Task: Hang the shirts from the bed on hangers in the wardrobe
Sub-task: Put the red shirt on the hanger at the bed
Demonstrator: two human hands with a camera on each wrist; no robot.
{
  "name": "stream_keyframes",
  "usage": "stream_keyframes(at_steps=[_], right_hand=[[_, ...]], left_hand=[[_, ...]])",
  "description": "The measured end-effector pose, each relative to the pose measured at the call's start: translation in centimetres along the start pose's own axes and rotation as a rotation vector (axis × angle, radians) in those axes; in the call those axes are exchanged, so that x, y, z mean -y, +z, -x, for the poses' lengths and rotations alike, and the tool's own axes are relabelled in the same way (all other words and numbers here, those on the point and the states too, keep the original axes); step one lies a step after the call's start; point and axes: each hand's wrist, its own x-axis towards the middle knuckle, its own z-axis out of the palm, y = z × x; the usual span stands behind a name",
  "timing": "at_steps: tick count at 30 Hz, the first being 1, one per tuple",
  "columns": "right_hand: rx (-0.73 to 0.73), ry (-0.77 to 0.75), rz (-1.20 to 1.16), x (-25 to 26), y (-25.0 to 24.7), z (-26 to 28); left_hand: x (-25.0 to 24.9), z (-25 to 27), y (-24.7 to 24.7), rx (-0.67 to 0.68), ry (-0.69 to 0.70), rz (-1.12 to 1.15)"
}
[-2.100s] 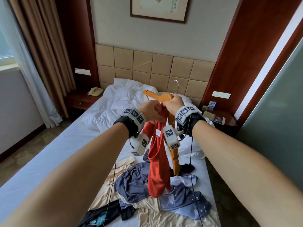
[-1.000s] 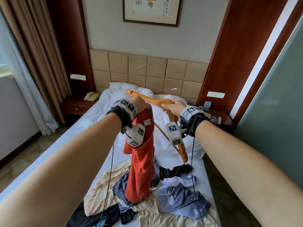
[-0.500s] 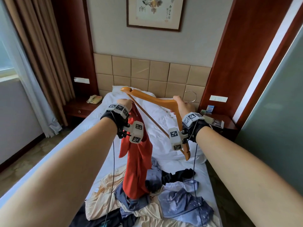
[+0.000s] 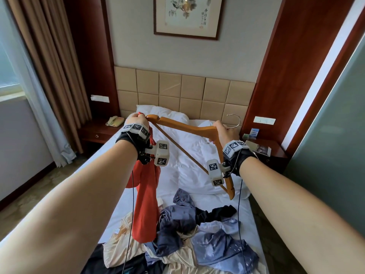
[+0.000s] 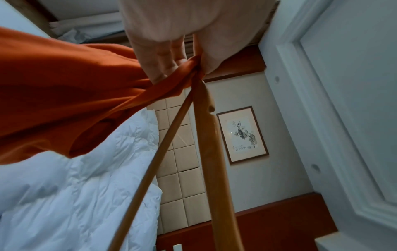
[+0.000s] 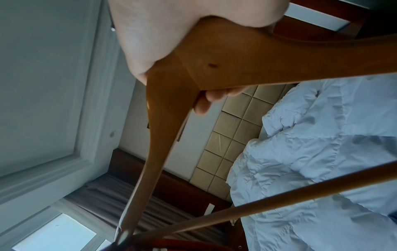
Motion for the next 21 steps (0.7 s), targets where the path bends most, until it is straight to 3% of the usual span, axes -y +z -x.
stream_keyframes(at_steps=[3,9,21], right_hand=[[0.005,-0.040,0.024,0.6,-0.4,0.9],[0.028,-0.050,0.077,0.1,0.4,-0.3],[0.255,-0.116,0.138,0.1,3.1,-0.8]], left_hand=[[-0.1,0.2,-0.2,-0.054,0.054,-0.012],[-0.9,1.3,-0.6,-0.005,0.147,-0.117],[-2.0,2.2,1.1,0.283,0.250,-0.487]])
